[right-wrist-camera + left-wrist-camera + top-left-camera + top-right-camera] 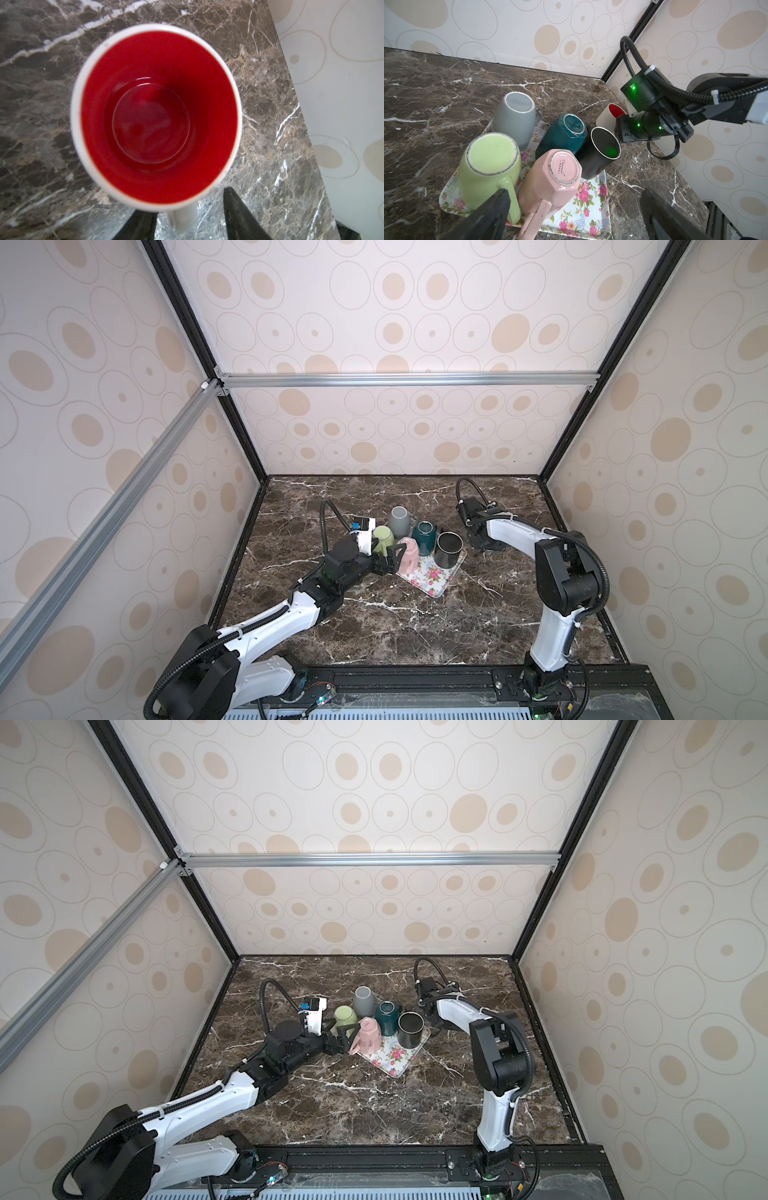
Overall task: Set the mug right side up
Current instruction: 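Lower the white mug, opening up, onto the table with the right gripper, then open the right gripper and draw it back from the white mug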
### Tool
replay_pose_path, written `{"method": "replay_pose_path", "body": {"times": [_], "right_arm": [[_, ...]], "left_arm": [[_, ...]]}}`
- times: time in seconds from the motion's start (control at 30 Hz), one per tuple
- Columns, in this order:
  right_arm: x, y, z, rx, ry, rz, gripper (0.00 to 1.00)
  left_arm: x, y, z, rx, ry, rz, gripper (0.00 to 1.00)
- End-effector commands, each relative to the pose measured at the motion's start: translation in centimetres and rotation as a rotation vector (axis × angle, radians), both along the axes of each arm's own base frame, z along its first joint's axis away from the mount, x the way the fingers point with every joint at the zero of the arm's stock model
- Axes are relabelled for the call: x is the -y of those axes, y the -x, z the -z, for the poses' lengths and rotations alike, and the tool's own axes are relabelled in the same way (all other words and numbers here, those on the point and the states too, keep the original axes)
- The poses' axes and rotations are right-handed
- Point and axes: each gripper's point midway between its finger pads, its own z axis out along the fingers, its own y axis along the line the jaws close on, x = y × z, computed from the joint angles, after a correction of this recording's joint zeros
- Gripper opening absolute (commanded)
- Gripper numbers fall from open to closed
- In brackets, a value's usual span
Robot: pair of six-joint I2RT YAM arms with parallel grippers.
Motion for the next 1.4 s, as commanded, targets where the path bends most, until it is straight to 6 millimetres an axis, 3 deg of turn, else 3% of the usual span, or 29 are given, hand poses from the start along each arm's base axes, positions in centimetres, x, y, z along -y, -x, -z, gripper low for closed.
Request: {"method": "replay_pose_path", "body": {"times": [0.0, 0.2, 0.5, 0.73, 0.97, 1.37], "right_arm": [[0.2, 0.2, -2.2, 0.041, -0.012, 0.008, 0.65], [0.1, 0.7, -3.8, 0.070, -0.042, 0.003, 0.72], [-1.2, 1.6, -6.9, 0.159, -0.169, -0.051, 0.75], [-4.3, 2.3, -9.5, 0.247, -0.363, -0.205, 0.75], [-9.5, 5.5, -11.1, 0.319, -0.663, -0.387, 0.84], [-12.5, 10.7, -12.5, 0.386, -0.809, -0.591, 0.90]], "left_arm": [[-0.2, -0.5, -0.4, 0.028, -0.020, -0.011, 0.98], [-0.3, -0.3, 0.1, 0.032, -0.032, -0.003, 0.98], [-0.2, 1.1, 1.4, 0.051, -0.002, 0.046, 0.98], [-0.3, 1.8, 3.9, 0.040, -0.023, 0.072, 0.98], [0.4, 2.6, 5.7, 0.032, -0.082, 0.101, 0.98], [1.1, 2.0, 7.4, 0.002, -0.151, 0.099, 0.98]]}}
